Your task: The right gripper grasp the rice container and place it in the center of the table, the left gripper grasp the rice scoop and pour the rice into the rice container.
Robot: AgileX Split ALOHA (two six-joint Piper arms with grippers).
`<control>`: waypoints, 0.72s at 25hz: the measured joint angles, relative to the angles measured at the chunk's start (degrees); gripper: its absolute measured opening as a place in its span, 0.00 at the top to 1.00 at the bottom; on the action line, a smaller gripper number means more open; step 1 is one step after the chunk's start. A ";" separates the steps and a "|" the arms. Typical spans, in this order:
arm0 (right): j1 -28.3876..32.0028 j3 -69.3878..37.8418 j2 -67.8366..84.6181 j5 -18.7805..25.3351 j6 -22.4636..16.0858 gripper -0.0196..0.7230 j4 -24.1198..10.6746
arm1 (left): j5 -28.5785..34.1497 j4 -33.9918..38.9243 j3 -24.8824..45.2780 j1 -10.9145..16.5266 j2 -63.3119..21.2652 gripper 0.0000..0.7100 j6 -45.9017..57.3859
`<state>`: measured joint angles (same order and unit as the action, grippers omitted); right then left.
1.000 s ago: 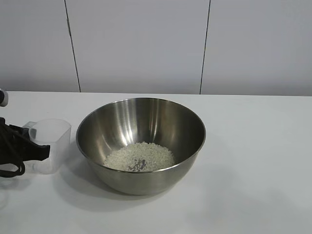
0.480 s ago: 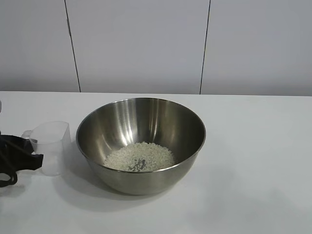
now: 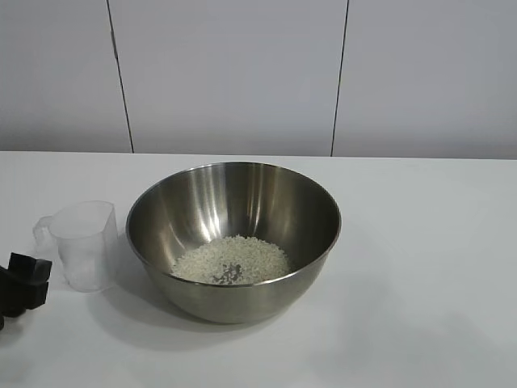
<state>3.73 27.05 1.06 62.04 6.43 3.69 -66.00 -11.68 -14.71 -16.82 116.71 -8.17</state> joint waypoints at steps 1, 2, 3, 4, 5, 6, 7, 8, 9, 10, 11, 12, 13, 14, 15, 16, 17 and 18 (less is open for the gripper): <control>0.00 0.00 0.00 0.00 0.00 0.35 0.00 | 0.00 0.16 0.57 0.00 -0.08 0.20 0.00; 0.00 0.00 0.00 0.00 0.00 0.35 0.00 | 0.00 0.42 1.01 0.00 -0.26 0.20 0.00; 0.00 0.00 0.00 0.00 0.00 0.35 0.00 | 0.00 0.80 1.55 0.00 -0.64 0.20 0.00; 0.00 0.00 0.00 0.00 0.00 0.35 0.00 | 0.00 1.11 2.08 0.00 -1.21 0.20 0.00; 0.00 0.00 0.00 0.00 0.00 0.35 0.00 | 0.00 1.33 2.50 0.00 -2.27 0.20 0.00; 0.00 0.00 0.00 0.00 0.00 0.35 0.00 | 0.00 1.32 2.93 0.00 -3.64 0.19 0.00; 0.00 0.00 0.00 0.00 0.00 0.35 0.00 | 0.00 0.80 3.31 0.00 -4.95 0.19 -0.18; 0.00 0.00 0.00 0.00 0.00 0.35 0.00 | 0.00 -0.11 3.60 0.00 -6.70 0.19 -0.59; 0.00 0.00 0.00 0.00 0.00 0.35 0.00 | 0.00 -1.34 3.79 0.00 -8.57 0.19 -1.09; 0.00 0.00 0.00 0.00 0.00 0.35 0.00 | 0.00 -2.28 3.97 0.00 -10.52 0.19 -2.12; 0.00 0.00 0.00 0.00 0.00 0.35 0.00 | 0.00 -3.14 3.96 0.00 -12.20 0.19 -3.57; 0.00 0.00 0.00 0.00 0.00 0.35 0.00 | 0.00 -3.52 3.96 0.00 -14.26 0.19 -5.17; 0.00 0.00 0.00 0.00 0.00 0.35 0.00 | 0.07 -3.51 3.89 0.00 -16.36 0.19 -6.47; 0.00 0.00 0.00 0.00 0.00 0.35 0.00 | 1.07 -3.51 3.66 0.00 -18.61 0.19 -7.67; 0.00 0.00 0.00 0.00 0.00 0.35 0.00 | 3.74 -3.51 3.03 0.00 -20.57 0.19 -8.43; 0.00 0.00 0.00 0.00 0.00 0.35 0.00 | 7.55 -3.26 2.18 0.00 -23.05 0.19 -9.17; 0.00 0.00 0.00 0.00 0.00 0.35 0.00 | 11.50 -2.80 0.75 0.00 -25.61 0.19 -9.92; 0.00 0.00 0.00 0.00 0.00 0.35 0.00 | 16.88 -1.94 -1.14 0.00 -27.81 0.19 -10.85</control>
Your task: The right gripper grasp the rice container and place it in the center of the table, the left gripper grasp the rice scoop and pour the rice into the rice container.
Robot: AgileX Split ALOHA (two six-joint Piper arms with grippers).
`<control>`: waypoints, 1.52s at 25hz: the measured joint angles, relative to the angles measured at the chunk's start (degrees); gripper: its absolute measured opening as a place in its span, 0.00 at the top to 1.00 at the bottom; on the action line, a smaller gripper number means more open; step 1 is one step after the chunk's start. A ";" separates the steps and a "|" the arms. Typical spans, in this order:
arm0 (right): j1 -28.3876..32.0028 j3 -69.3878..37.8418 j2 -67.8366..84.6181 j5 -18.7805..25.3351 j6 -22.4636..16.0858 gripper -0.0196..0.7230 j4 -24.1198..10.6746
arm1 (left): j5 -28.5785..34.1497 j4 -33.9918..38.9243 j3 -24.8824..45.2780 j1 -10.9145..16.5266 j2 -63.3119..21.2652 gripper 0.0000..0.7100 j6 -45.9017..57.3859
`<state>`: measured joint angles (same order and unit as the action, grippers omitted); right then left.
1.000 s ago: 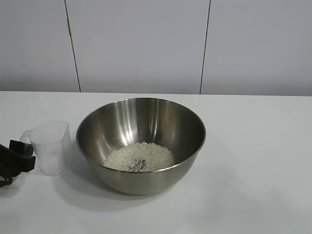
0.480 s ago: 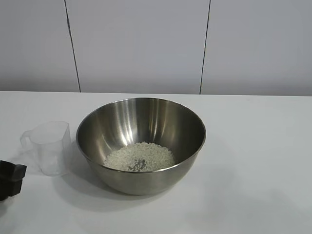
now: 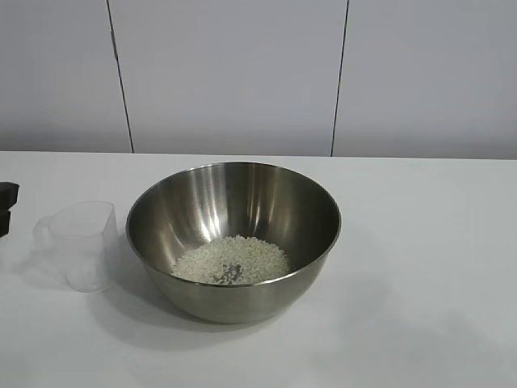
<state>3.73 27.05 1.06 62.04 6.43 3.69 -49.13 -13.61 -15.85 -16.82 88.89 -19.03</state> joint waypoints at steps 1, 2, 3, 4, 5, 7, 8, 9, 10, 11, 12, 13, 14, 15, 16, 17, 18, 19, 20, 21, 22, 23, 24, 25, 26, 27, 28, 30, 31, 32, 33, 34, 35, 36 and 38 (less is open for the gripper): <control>0.00 0.00 0.00 0.00 0.00 0.35 0.00 | 6.02 0.76 -2.39 0.00 -2.57 0.19 -1.10; 0.00 0.00 0.00 0.00 0.00 0.35 0.00 | 12.45 1.17 -4.73 0.00 -5.00 0.19 -1.98; 0.00 0.00 0.00 0.00 0.00 0.35 0.00 | 18.08 1.49 -7.95 0.00 -7.08 0.19 -2.64; 0.00 0.00 0.00 0.00 0.00 0.35 0.00 | 24.93 1.60 -11.56 0.09 -8.48 0.19 -2.98; 0.00 0.00 0.00 0.00 0.00 0.35 0.00 | 31.92 1.67 -14.84 0.50 -9.69 0.19 -3.03; 0.00 0.00 0.00 0.00 0.00 0.35 0.00 | 44.10 1.67 -23.04 2.36 -10.38 0.19 -1.71; 0.00 0.00 0.00 0.07 0.00 0.35 0.00 | 50.12 1.67 -26.90 3.90 -10.38 0.19 -0.46; 0.00 0.00 0.00 0.07 0.00 0.35 0.00 | 55.57 1.67 -29.83 5.69 -10.33 0.19 0.49; 0.00 0.00 0.00 0.07 0.00 0.35 0.00 | 59.78 1.67 -33.04 7.66 -10.33 0.20 1.21; 0.00 0.00 0.00 0.07 0.00 0.35 0.00 | 64.32 1.67 -35.98 9.46 -10.33 0.20 1.61; 0.00 0.00 0.00 0.07 0.00 0.35 0.00 | 68.26 1.42 -38.25 11.81 -10.33 0.20 1.83; 0.00 0.00 0.00 0.07 0.00 0.35 0.00 | 71.09 1.25 -40.64 14.41 -10.33 0.20 1.95; 0.00 0.00 0.00 0.07 0.00 0.35 0.00 | 73.91 0.86 -42.72 16.82 -10.33 0.20 1.95; 0.00 0.00 0.00 0.07 0.00 0.35 0.00 | 75.91 0.34 -44.52 19.97 -10.33 0.20 1.95; 0.00 0.00 0.00 0.07 0.00 0.35 0.00 | 77.27 -0.12 -45.79 23.30 -10.33 0.20 2.00; 0.00 0.00 0.00 0.07 0.00 0.35 0.00 | 78.10 -0.39 -47.07 26.82 -10.33 0.20 2.00; 0.00 0.00 0.00 0.07 0.00 0.35 0.00 | 78.84 -0.61 -48.03 29.81 -10.33 0.20 2.05; 0.00 0.00 0.00 0.07 0.00 0.35 0.00 | 79.52 -0.99 -48.63 33.44 -10.33 0.20 2.05; 0.00 0.00 0.00 0.07 0.00 0.35 0.00 | 80.07 -1.40 -49.09 37.00 -10.33 0.20 2.10; 0.00 0.00 0.00 0.07 0.00 0.35 0.00 | 80.71 -2.16 -49.31 39.81 -10.33 0.20 2.10; 0.00 0.00 0.00 0.07 0.00 0.35 0.00 | 81.18 -3.13 -49.34 42.98 -10.33 0.20 1.82; 0.00 0.00 0.00 0.07 0.00 0.35 0.00 | 81.98 -4.52 -49.34 45.79 -10.39 0.20 0.92; 0.00 0.00 0.00 0.07 0.00 0.35 0.00 | 82.64 -6.00 -49.34 48.10 -10.62 0.20 -0.05; 0.00 0.00 0.00 0.07 0.00 0.35 0.00 | 83.42 -8.08 -49.34 49.53 -11.05 0.20 -1.96; 0.00 0.00 0.00 0.07 0.00 0.35 0.00 | 83.92 -10.35 -49.34 50.52 -11.92 0.20 -4.46; 0.00 0.00 0.00 0.07 0.00 0.35 0.00 | 84.47 -12.48 -49.34 50.85 -13.33 0.20 -6.88; 0.00 0.00 0.00 0.07 0.00 0.35 0.00 | 85.08 -15.47 -49.34 50.89 -15.22 0.20 -9.82; 0.00 0.00 0.00 0.07 0.00 0.35 0.00 | 86.48 -21.74 -49.34 50.89 -19.74 0.20 -14.78; 0.00 0.00 0.00 0.07 0.00 0.35 0.00 | 87.10 -24.08 -49.34 50.70 -22.56 0.20 -16.53; 0.00 0.00 0.00 0.07 0.00 0.35 0.00 | 88.10 -26.45 -49.44 50.32 -24.95 0.20 -18.41; 0.00 0.00 0.00 0.07 0.00 0.35 0.00 | 89.35 -28.17 -49.59 49.42 -27.61 0.20 -19.91; 0.00 0.00 0.00 0.07 0.00 0.35 0.00 | 90.81 -29.40 -49.62 47.88 -29.93 0.20 -20.81; 0.00 0.00 0.00 0.07 0.00 0.35 0.00 | 92.33 -29.95 -49.69 45.79 -31.89 0.20 -21.52; 0.00 0.00 0.00 0.07 0.00 0.35 0.00 | 93.89 -30.18 -49.74 43.77 -33.28 0.20 -21.87; 0.00 0.00 0.00 0.00 0.00 0.35 0.00 | 95.99 -29.16 -49.74 38.95 -36.40 0.20 -22.07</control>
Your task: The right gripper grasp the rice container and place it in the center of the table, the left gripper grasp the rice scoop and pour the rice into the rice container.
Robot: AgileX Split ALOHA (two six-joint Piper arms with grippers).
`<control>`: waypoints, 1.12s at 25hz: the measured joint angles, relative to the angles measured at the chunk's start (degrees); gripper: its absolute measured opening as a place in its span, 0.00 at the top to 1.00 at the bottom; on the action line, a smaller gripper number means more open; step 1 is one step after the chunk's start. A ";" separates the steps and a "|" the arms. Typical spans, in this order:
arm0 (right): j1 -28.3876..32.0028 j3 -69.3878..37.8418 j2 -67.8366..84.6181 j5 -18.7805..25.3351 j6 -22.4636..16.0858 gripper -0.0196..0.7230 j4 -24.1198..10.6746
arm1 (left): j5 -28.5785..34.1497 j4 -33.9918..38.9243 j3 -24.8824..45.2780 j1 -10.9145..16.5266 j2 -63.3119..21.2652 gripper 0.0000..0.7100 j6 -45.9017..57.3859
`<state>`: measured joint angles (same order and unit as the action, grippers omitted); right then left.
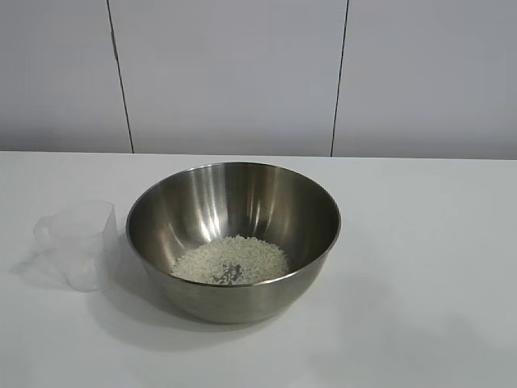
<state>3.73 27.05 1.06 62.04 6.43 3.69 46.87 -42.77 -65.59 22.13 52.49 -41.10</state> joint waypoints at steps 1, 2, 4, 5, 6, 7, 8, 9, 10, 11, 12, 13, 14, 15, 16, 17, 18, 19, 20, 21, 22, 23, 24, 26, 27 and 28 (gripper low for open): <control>0.00 0.00 0.00 0.01 0.00 0.35 0.00 | 0.84 1.58 0.00 -1.66 -1.82 0.20 0.06; 0.00 0.00 0.00 0.01 0.00 0.35 0.00 | 1.56 3.40 0.00 -3.27 -3.57 0.20 0.73; 0.00 0.00 0.00 0.01 0.00 0.35 0.00 | 2.18 6.84 0.58 -5.04 -8.66 0.20 3.33; 0.00 0.00 0.00 0.01 0.00 0.35 0.00 | 2.29 8.94 1.37 -5.38 -11.07 0.20 5.05; 0.00 0.00 0.00 0.01 0.00 0.35 0.00 | 2.29 11.07 2.29 -5.54 -14.11 0.20 6.61; 0.00 0.00 0.00 0.01 0.00 0.35 0.00 | 2.37 12.82 3.72 -5.62 -17.15 0.20 7.58; 0.00 0.00 0.00 0.01 0.00 0.35 0.00 | 2.43 14.68 5.49 -5.73 -20.08 0.20 8.69; 0.00 0.00 0.00 0.01 0.00 0.35 0.00 | 2.56 16.16 7.61 -5.93 -22.37 0.20 9.98; 0.00 0.00 0.00 0.01 0.00 0.35 0.00 | 2.51 17.44 9.63 -6.44 -24.92 0.20 11.65; 0.00 0.00 0.00 0.01 0.00 0.35 0.00 | 2.25 18.27 12.29 -7.31 -27.28 0.20 13.36; 0.00 0.00 0.00 0.01 0.00 0.35 0.00 | 1.88 19.30 14.95 -8.22 -29.09 0.20 15.50; 0.00 0.00 0.00 0.01 0.00 0.35 0.00 | 1.79 20.61 17.47 -9.31 -31.16 0.20 17.64; 0.00 0.00 0.00 0.01 0.00 0.35 0.00 | 2.29 22.38 19.39 -10.38 -33.25 0.20 19.52; 0.00 0.00 0.00 0.01 0.00 0.35 0.00 | 3.05 23.87 21.45 -11.37 -35.47 0.20 21.92; 0.00 0.00 0.00 0.01 0.00 0.35 0.00 | 4.33 25.43 23.29 -11.99 -37.44 0.20 24.32; 0.00 0.00 0.00 0.01 0.00 0.35 0.00 | 5.98 26.82 24.63 -12.40 -39.93 0.20 26.38; 0.00 0.00 0.00 0.01 0.00 0.35 0.00 | 7.63 27.84 26.07 -12.64 -42.49 0.20 27.81; 0.00 0.00 0.00 0.01 0.00 0.35 0.00 | 9.55 28.86 27.34 -12.65 -44.66 0.20 29.17; 0.00 0.00 0.00 0.01 0.00 0.35 0.00 | 11.49 29.77 28.44 -12.65 -47.25 0.20 30.05; 0.00 0.00 0.00 0.01 0.00 0.35 0.00 | 13.40 30.56 29.19 -12.65 -49.71 0.20 30.58; 0.00 0.00 0.00 0.01 0.00 0.35 0.00 | 14.90 31.29 29.96 -12.65 -51.79 0.20 31.07; 0.00 0.00 0.00 0.01 0.00 0.35 0.00 | 16.72 32.19 30.50 -12.65 -52.87 0.20 31.70; 0.00 0.00 0.00 0.01 0.00 0.35 0.00 | 18.40 33.31 30.87 -12.65 -53.40 0.20 32.33; 0.00 0.00 0.00 0.01 0.00 0.35 0.23 | 21.30 35.65 31.85 -12.65 -53.40 0.20 33.72; 0.00 0.00 0.00 0.01 0.00 0.35 0.72 | 22.11 36.91 32.42 -12.65 -53.40 0.20 34.51; 0.00 0.00 0.00 0.01 0.00 0.35 1.42 | 22.31 37.96 32.92 -12.65 -53.40 0.20 35.67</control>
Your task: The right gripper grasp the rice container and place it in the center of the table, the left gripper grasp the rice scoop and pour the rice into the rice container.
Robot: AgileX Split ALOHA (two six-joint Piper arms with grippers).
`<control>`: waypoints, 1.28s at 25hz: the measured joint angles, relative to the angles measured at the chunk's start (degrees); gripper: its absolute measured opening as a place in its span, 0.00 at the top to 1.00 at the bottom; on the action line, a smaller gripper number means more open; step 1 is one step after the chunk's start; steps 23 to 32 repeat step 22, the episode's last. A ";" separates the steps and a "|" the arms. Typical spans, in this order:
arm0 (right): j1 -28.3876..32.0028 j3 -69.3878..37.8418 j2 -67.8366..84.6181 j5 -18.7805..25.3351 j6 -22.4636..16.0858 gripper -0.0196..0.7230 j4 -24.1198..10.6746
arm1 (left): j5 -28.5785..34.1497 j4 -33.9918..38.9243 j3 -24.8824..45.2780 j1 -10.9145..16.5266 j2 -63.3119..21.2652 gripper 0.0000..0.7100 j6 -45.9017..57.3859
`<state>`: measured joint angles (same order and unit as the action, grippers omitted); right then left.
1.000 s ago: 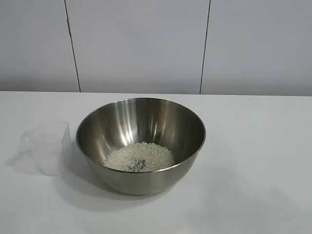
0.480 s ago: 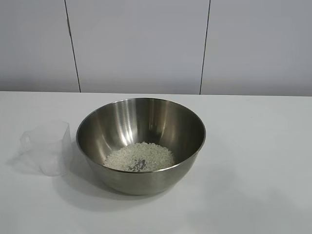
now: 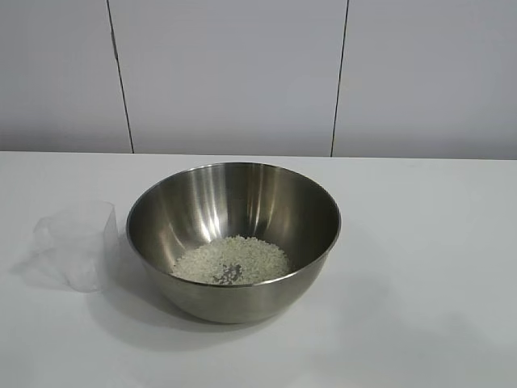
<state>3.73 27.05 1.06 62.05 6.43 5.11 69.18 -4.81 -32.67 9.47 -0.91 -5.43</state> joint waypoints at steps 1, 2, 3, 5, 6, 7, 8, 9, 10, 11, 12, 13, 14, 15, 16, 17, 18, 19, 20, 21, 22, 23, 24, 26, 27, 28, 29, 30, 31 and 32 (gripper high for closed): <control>0.00 0.00 0.00 0.00 -0.05 0.35 0.48 | -0.12 0.55 0.65 0.00 0.00 0.20 1.14; 0.00 0.00 0.00 0.00 -0.05 0.35 0.78 | -0.58 0.85 1.40 -0.06 0.00 0.20 2.24; 0.00 0.00 0.00 0.06 -0.05 0.35 0.94 | -1.23 0.97 2.29 -0.38 0.00 0.20 3.28; 0.00 0.00 0.00 0.06 -0.05 0.35 0.94 | -2.61 1.03 3.78 -1.92 0.00 0.20 4.32; 0.00 0.00 0.00 0.06 -0.18 0.35 0.98 | -3.08 1.03 4.29 -2.71 0.00 0.20 4.55; 0.00 0.00 0.00 0.06 -0.17 0.35 1.11 | -3.54 1.03 4.52 -3.54 0.00 0.20 4.74; 0.00 0.00 0.00 0.06 -0.21 0.35 1.11 | -3.71 1.03 4.60 -4.12 0.00 0.20 4.73; 0.00 0.00 0.00 0.06 -0.21 0.35 1.11 | -4.02 1.03 4.60 -4.30 0.00 0.20 4.80; 0.00 0.00 0.00 0.06 -0.21 0.35 1.11 | -4.26 0.98 4.60 -4.42 0.00 0.20 4.85; 0.00 0.00 0.00 0.06 -0.21 0.35 1.11 | -4.46 0.98 4.68 -4.47 0.00 0.20 4.86; 0.00 0.00 0.00 0.06 -0.21 0.35 1.11 | -4.53 0.98 4.81 -4.53 0.00 0.20 4.86; 0.00 0.00 0.00 0.06 -0.21 0.35 1.11 | -4.53 0.98 4.88 -4.71 0.00 0.20 4.91; 0.00 0.00 0.00 0.06 -0.21 0.35 1.11 | -4.53 0.98 4.87 -4.98 0.00 0.20 4.91; 0.00 0.00 0.00 0.06 -0.21 0.35 1.11 | -4.53 0.98 4.87 -5.34 0.00 0.20 4.91; 0.00 0.00 0.00 0.06 -0.21 0.35 1.17 | -4.53 0.98 4.87 -5.60 0.00 0.20 4.91; 0.00 0.00 0.00 0.06 -0.21 0.35 1.17 | -4.53 0.98 4.87 -5.77 0.00 0.20 4.91; 0.00 0.00 0.00 0.06 -0.21 0.35 1.17 | -4.53 0.98 4.87 -5.82 0.00 0.20 4.91; 0.00 0.00 0.00 0.06 -0.21 0.35 1.17 | -4.53 0.98 4.87 -5.82 0.00 0.20 4.91; 0.00 0.00 0.00 0.06 -0.21 0.35 1.17 | -4.53 0.98 4.87 -5.82 0.00 0.20 4.91; 0.00 0.00 0.00 0.06 -0.21 0.35 1.17 | -4.53 0.98 4.87 -5.82 0.00 0.20 4.91; 0.00 0.00 0.00 0.06 -0.21 0.35 1.17 | -4.53 0.98 4.87 -5.82 0.00 0.20 4.91; 0.00 0.00 0.00 0.06 -0.21 0.35 1.17 | -4.53 0.98 4.87 -5.82 0.00 0.20 4.91; 0.00 0.00 0.00 0.06 -0.21 0.35 1.17 | -4.53 0.98 4.87 -5.82 0.00 0.20 4.91; 0.00 0.00 0.00 0.06 -0.21 0.35 1.17 | -4.53 0.98 4.87 -5.82 0.00 0.20 4.91; 0.00 0.00 0.00 0.06 -0.21 0.35 1.17 | -4.53 0.98 4.87 -5.82 0.00 0.20 4.91; 0.00 0.00 0.00 0.06 -0.21 0.35 1.17 | -4.53 0.98 4.87 -5.82 0.00 0.20 4.91; 0.00 0.00 0.00 0.06 -0.21 0.35 1.17 | -4.53 0.98 4.87 -5.82 0.00 0.20 4.91; 0.00 0.00 0.00 0.06 -0.21 0.35 1.17 | -4.53 0.98 4.87 -5.82 0.00 0.20 4.91; 0.00 0.00 0.00 0.06 -0.21 0.35 1.17 | -4.53 0.98 4.87 -5.82 0.00 0.20 4.91; 0.00 0.00 0.00 0.06 -0.21 0.35 1.17 | -4.53 0.98 4.87 -5.82 0.00 0.20 4.91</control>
